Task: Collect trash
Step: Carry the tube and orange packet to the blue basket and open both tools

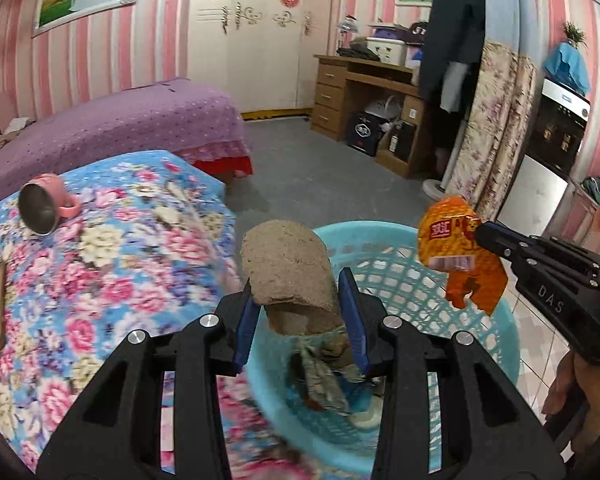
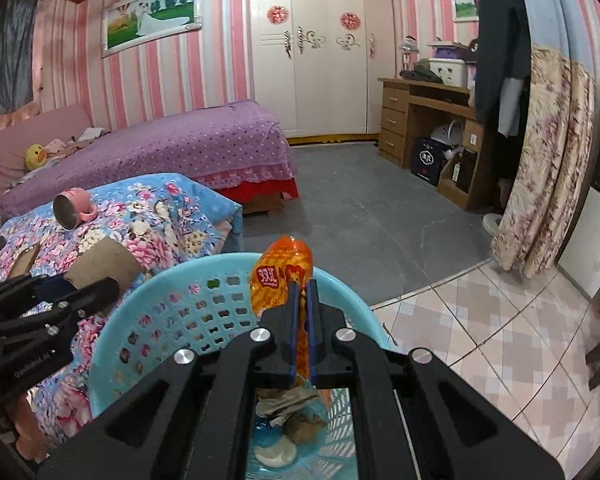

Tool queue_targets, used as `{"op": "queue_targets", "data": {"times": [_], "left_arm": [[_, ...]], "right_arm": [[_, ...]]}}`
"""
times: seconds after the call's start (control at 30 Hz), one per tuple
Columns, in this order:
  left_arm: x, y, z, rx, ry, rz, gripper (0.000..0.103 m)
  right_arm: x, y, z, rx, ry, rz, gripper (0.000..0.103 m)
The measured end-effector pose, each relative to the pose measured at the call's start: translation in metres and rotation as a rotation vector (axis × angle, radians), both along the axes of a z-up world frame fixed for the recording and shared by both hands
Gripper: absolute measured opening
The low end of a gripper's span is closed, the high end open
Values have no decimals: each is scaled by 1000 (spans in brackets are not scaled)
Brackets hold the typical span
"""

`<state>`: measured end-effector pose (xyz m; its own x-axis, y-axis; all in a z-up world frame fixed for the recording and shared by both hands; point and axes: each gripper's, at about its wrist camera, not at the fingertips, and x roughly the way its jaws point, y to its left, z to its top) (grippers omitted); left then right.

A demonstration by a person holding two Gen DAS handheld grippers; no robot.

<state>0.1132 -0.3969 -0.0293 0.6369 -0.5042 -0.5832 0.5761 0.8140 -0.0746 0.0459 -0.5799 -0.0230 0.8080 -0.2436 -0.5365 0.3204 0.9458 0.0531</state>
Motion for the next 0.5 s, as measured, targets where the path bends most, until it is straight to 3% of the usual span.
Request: {"op": "queue_targets", "data": {"times": [0.13, 0.2, 0.27, 0.5], "left_arm": [[2, -11, -4, 7, 9, -1, 45], [6, -9, -3, 6, 14, 10, 63], [8, -4, -1, 4, 9, 31, 74], [14, 46, 12, 26, -33, 135, 94]], "right_arm": [[-1, -4, -4, 15, 7, -1, 4], [0, -4, -6, 22, 6, 0, 4], [2, -2, -7, 25, 6, 6, 4], [11, 8, -12, 26, 11, 20, 5]]}}
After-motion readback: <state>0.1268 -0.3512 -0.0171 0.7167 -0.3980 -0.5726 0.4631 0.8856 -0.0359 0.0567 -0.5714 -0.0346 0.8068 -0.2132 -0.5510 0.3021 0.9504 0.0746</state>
